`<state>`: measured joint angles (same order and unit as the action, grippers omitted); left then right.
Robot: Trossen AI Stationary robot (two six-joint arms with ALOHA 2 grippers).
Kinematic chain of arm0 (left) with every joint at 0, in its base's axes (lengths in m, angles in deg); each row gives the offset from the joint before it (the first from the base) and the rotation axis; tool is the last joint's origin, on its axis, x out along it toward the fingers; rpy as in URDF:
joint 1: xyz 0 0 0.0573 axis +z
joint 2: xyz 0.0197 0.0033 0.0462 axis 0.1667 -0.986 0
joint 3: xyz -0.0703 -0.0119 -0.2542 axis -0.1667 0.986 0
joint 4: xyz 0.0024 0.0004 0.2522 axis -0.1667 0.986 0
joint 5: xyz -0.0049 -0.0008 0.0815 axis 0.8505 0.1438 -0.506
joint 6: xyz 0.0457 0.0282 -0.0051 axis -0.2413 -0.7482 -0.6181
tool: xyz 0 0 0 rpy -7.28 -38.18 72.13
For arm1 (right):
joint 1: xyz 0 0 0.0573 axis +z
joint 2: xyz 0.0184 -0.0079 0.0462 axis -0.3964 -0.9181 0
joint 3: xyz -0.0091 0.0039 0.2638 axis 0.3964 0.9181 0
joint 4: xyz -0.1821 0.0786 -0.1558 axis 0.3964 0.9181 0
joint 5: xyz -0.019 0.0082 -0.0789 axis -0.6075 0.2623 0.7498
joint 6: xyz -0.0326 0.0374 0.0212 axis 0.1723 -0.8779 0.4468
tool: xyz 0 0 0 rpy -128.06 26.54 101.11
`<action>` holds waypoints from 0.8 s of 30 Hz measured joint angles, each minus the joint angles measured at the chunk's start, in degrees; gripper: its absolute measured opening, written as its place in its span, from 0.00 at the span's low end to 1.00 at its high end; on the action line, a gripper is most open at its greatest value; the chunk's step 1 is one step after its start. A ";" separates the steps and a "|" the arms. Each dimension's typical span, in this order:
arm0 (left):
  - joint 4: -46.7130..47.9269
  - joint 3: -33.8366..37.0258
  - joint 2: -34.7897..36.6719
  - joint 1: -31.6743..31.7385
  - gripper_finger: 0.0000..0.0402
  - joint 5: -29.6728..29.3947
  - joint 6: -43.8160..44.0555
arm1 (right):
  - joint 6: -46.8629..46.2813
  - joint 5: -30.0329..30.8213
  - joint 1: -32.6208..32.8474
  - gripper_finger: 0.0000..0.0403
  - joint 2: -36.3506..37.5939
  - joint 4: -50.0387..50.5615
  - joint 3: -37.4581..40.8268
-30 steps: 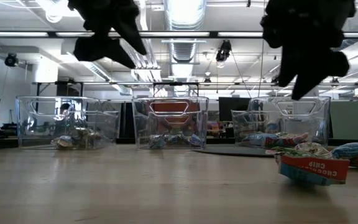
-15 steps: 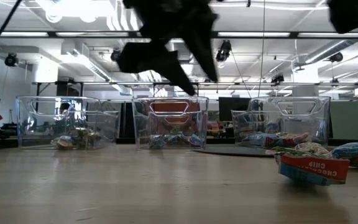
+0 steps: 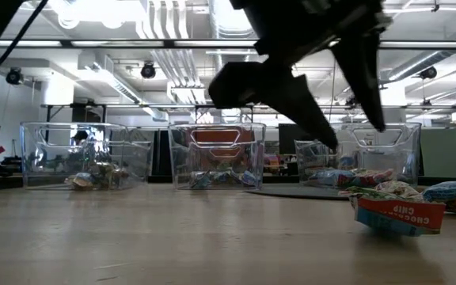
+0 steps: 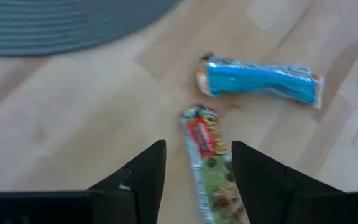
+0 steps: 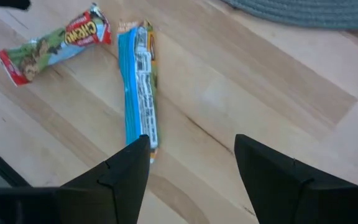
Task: Pick and place Granola Bars by type
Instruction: Put the red granola bar into the right transparent container
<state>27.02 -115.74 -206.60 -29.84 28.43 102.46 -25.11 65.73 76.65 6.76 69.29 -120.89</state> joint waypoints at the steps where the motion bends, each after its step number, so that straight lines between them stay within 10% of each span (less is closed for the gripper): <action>1: 0.04 -0.88 -0.78 -0.11 0.41 0.34 -0.01 | -0.37 -0.02 0.38 0.56 0.00 0.01 0.00; 24: 13.95 -0.74 3.84 -5.39 0.41 -2.07 6.63 | 14.97 3.01 0.52 0.56 -6.82 -13.30 0.40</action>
<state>40.97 -116.47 -202.76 -35.23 26.36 109.09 -10.15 68.73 77.17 -0.05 55.99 -120.49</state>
